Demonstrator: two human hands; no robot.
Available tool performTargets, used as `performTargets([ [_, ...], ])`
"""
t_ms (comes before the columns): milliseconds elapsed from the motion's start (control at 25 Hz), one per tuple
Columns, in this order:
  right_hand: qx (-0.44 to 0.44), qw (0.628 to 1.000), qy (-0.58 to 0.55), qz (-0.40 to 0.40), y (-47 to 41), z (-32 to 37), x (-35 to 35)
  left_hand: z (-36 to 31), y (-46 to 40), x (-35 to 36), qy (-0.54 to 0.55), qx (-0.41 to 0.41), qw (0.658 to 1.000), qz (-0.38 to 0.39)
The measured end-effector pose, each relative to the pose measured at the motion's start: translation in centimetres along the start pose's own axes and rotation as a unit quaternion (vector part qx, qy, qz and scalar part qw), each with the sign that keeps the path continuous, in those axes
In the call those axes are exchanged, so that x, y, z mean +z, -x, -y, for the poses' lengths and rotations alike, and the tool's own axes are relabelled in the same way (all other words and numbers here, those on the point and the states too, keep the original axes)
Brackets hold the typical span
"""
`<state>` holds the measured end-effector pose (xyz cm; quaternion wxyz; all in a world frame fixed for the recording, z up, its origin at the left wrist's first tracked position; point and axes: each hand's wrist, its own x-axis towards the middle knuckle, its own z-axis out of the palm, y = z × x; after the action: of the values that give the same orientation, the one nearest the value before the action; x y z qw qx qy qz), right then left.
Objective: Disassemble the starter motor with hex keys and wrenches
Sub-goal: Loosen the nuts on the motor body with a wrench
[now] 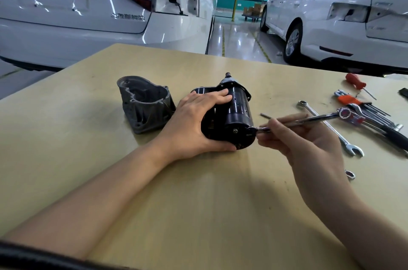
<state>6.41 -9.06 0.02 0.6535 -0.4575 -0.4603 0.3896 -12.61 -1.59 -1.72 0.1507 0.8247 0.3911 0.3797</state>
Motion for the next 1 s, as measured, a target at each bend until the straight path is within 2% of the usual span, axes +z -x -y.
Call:
performTargets([
  [80, 0.034, 0.999, -0.019, 0.006, 0.1, -0.3, -0.1, -0.1, 0.0, 0.1, 0.000, 0.001, 1.000, 0.000],
  [360, 0.072, 0.993, -0.091, 0.020, 0.3, -0.6, 0.4, 0.1, -0.1, 0.2, -0.001, 0.004, 1.000, -0.002],
  [560, 0.071, 0.995, -0.071, 0.021, 0.3, -0.7, 0.3, 0.0, -0.1, 0.2, 0.005, 0.000, 1.000, -0.002],
  [840, -0.037, 0.998, 0.039, 0.029, 0.3, -0.3, 0.7, -0.1, -0.1, 0.2, 0.003, -0.003, 1.000, 0.000],
  [1000, -0.042, 0.997, 0.055, 0.024, 0.3, -0.3, 0.9, -0.1, -0.1, 0.1, 0.002, -0.005, 1.000, -0.001],
])
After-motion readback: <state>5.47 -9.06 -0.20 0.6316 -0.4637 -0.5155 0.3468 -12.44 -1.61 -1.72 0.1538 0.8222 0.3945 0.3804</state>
